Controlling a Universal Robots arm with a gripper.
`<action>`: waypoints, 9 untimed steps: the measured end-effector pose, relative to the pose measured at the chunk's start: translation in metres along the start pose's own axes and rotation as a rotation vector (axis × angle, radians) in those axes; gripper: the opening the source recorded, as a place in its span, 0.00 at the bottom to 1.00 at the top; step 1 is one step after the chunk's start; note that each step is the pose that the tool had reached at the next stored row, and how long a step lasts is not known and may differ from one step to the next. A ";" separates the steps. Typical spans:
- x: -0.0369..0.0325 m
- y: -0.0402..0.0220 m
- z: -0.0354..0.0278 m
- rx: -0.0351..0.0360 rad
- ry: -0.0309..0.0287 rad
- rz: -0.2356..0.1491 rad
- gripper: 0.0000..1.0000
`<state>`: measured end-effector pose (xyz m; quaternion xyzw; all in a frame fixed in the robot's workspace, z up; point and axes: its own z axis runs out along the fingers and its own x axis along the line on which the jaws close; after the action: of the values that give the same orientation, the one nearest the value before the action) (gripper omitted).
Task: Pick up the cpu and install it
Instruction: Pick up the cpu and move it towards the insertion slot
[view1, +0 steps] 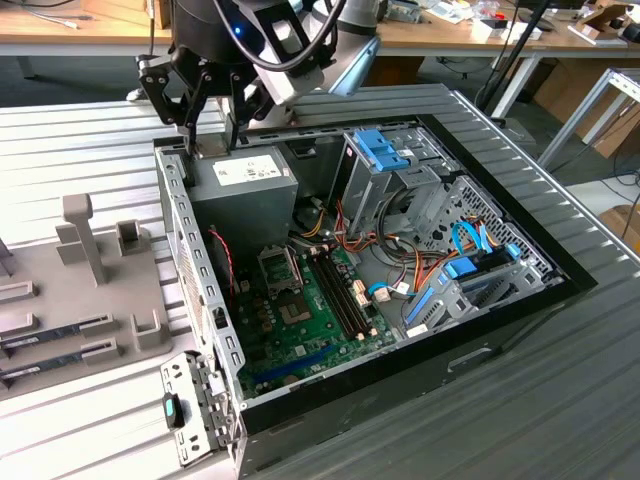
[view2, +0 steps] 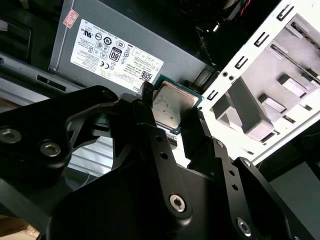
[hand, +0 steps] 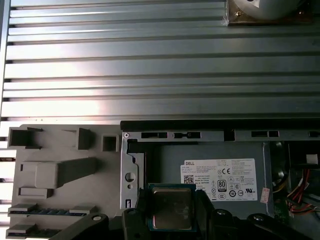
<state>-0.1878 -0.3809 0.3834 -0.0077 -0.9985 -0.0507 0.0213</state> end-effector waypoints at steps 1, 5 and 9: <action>-0.0009 0.0000 0.0000 0.0001 0.0000 0.000 0.47; -0.0036 0.0000 0.0002 0.0000 0.0000 0.000 0.47; -0.0058 0.0000 0.0003 0.0000 0.0000 0.000 0.47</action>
<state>-0.1820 -0.3809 0.3829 -0.0077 -0.9985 -0.0507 0.0213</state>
